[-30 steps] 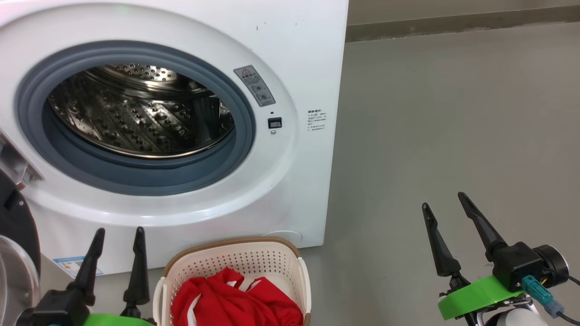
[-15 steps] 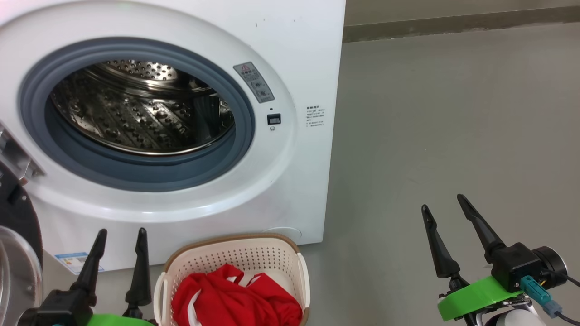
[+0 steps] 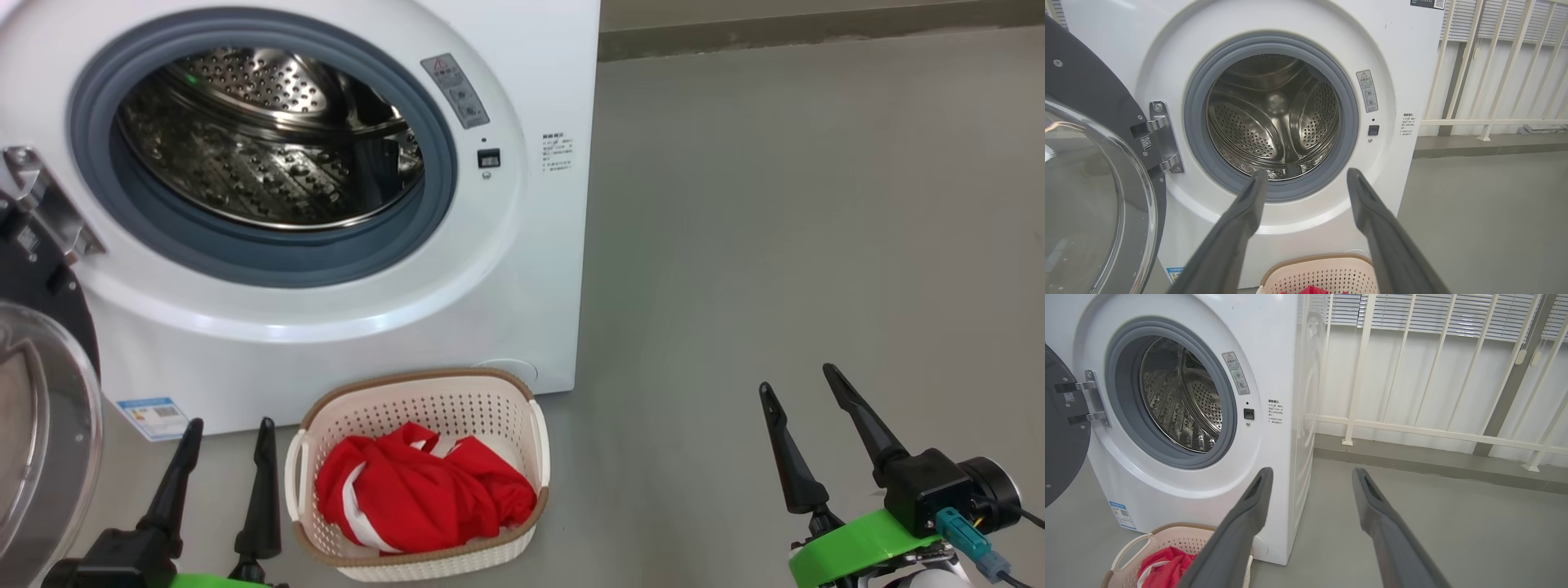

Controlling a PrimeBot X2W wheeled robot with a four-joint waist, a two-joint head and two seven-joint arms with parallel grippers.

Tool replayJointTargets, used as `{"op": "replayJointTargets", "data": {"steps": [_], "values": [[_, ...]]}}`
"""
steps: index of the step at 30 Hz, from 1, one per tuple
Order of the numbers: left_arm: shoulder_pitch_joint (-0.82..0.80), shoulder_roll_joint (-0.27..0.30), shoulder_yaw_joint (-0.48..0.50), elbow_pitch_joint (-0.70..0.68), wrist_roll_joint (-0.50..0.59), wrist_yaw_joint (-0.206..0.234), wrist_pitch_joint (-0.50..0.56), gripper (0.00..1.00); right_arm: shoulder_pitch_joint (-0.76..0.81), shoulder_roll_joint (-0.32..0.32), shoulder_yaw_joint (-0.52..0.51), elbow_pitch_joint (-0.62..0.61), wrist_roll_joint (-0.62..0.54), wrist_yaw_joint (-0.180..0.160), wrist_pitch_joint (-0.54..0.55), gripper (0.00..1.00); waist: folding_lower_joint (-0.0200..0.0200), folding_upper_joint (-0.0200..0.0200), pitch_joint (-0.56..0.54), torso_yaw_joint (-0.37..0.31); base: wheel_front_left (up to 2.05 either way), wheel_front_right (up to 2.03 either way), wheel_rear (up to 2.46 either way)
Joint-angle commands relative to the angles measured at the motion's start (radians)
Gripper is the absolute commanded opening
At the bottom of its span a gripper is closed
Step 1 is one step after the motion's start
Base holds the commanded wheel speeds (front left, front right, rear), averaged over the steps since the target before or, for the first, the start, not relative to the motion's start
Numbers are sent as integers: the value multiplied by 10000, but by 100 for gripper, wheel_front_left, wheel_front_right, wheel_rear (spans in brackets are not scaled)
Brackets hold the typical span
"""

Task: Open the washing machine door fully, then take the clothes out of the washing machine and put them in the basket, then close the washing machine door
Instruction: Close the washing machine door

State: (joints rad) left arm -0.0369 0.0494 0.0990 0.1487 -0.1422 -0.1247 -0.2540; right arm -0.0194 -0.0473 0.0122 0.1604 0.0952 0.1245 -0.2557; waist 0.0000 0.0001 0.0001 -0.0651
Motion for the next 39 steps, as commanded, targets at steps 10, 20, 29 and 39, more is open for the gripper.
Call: {"op": "replayJointTargets", "data": {"steps": [10,20,29,39], "values": [[-85,142,383,-454,98,-30,-78,100,-174,-29,237,-257,-38,62,-61,100,0,-1,34,36,-20,20,0],[-93,111,379,-469,215,41,-78,100,-163,-29,261,-235,3,62,-61,100,0,-1,58,130,0,0,0],[-155,80,358,-564,214,231,-78,100,-226,-29,362,-221,-41,62,-61,100,0,-1,100,739,0,0,0],[-215,73,347,-842,149,345,-78,100,-480,-29,587,-254,-65,62,-61,100,0,-1,263,1868,0,0,0]]}}
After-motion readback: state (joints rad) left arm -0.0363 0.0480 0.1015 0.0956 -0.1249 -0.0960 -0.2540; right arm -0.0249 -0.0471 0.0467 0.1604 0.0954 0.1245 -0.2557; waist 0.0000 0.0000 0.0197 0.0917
